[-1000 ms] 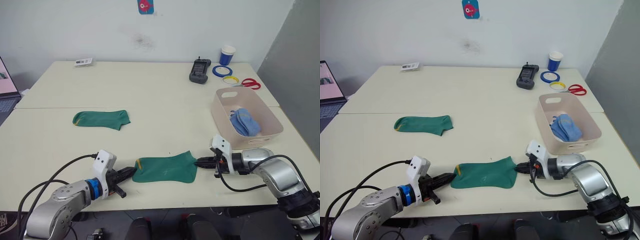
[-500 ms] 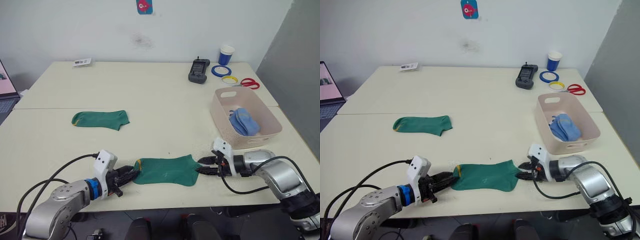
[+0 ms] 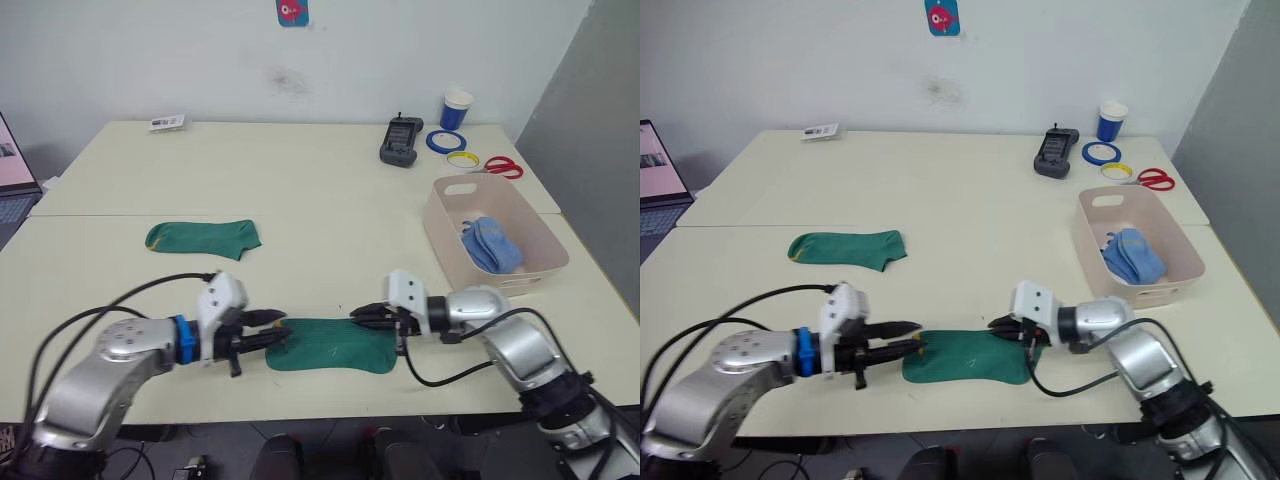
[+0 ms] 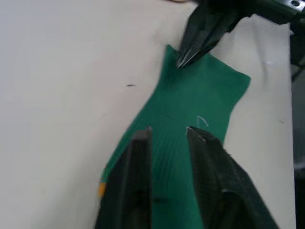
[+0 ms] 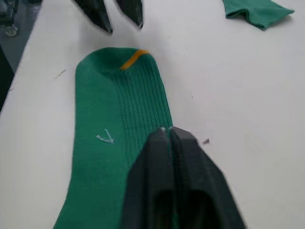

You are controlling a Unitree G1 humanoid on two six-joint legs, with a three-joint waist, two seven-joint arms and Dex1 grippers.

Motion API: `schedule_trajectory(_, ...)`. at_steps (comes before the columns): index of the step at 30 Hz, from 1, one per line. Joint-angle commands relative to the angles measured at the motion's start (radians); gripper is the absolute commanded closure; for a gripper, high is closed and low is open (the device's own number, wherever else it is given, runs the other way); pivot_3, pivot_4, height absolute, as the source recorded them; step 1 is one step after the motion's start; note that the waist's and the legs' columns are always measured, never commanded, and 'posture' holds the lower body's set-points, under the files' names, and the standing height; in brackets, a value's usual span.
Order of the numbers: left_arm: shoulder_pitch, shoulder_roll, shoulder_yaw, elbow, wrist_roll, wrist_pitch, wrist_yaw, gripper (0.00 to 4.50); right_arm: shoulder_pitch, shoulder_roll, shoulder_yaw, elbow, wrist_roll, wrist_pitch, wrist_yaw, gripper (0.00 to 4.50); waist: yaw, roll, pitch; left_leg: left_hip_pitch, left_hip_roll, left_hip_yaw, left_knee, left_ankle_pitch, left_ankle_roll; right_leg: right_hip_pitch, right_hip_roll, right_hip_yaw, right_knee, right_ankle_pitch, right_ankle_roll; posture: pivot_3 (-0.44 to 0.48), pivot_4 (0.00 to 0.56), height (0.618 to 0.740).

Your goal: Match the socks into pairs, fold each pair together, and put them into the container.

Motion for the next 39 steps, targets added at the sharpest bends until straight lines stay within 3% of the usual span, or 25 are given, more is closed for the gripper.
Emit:
schedule_trajectory(1,-0.036,-0.022,-0.126,0.062,0.123,-0.09,-0.015,4.47,-0.007,0.027,0.038,0.042,-0.041,-0.06,0.005,4.5,0.001,0.0,0.0,0.0,0.0,0.0,0.0,0.0,0.0,0.0,0.0,0.0,0.0,0.0,0.0,0.0,0.15,0.74)
schedule_trajectory(7,-0.013,-0.017,-0.163,0.18,0.212,-0.162,-0.007,4.47,0.053,-0.032,0.025,0.067,-0.068,-0.113,0.034,4.5,0.001,0.0,0.0,0.001,0.001,0.0,0.0,0.0,0.0,0.0,0.001,-0.001,0.001,0.0,0.0,0.0,0.15,0.74)
schedule_trajectory(17,0.087,0.048,0.061,0.153,0.061,-0.096,-0.043,4.47,0.187,-0.199,-0.091,0.007,-0.045,-0.174,0.072,4.5,0.0,0.0,-0.001,0.004,0.002,0.0,0.0,0.0,0.0,0.002,0.0,-0.001,0.001,0.0,-0.001,0.0,0.15,0.74)
schedule_trajectory(22,0.125,0.062,0.145,0.125,-0.003,-0.081,-0.07,4.47,0.183,-0.2,-0.165,-0.088,0.062,-0.094,0.079,4.5,0.0,0.001,-0.001,0.003,0.002,0.0,0.0,0.0,0.0,0.002,0.0,-0.002,0.001,0.0,-0.001,0.0,0.15,0.74)
schedule_trajectory(30,0.123,0.027,0.098,0.094,0.016,-0.078,-0.052,4.47,0.166,-0.125,-0.113,-0.129,0.063,-0.021,0.045,4.5,0.0,0.001,-0.001,0.003,0.002,0.0,-0.001,0.0,0.0,0.001,0.0,-0.002,0.001,0.0,-0.001,0.0,0.15,0.74)
schedule_trajectory(35,0.156,0.049,0.069,0.115,0.098,-0.117,-0.042,4.47,0.221,-0.179,-0.082,-0.064,-0.03,-0.107,0.046,4.5,0.002,0.001,-0.001,0.002,0.001,0.0,0.0,0.0,0.0,0.001,-0.001,-0.001,0.0,0.0,-0.001,0.0,0.15,0.74)
schedule_trajectory(39,0.182,0.047,0.109,0.099,0.069,-0.108,-0.038,4.47,0.257,-0.228,-0.128,-0.079,-0.013,-0.122,0.056,4.5,0.002,0.0,-0.002,0.003,0.001,0.0,0.0,0.0,0.0,0.002,-0.001,-0.001,0.0,0.0,-0.001,0.0,0.15,0.74)
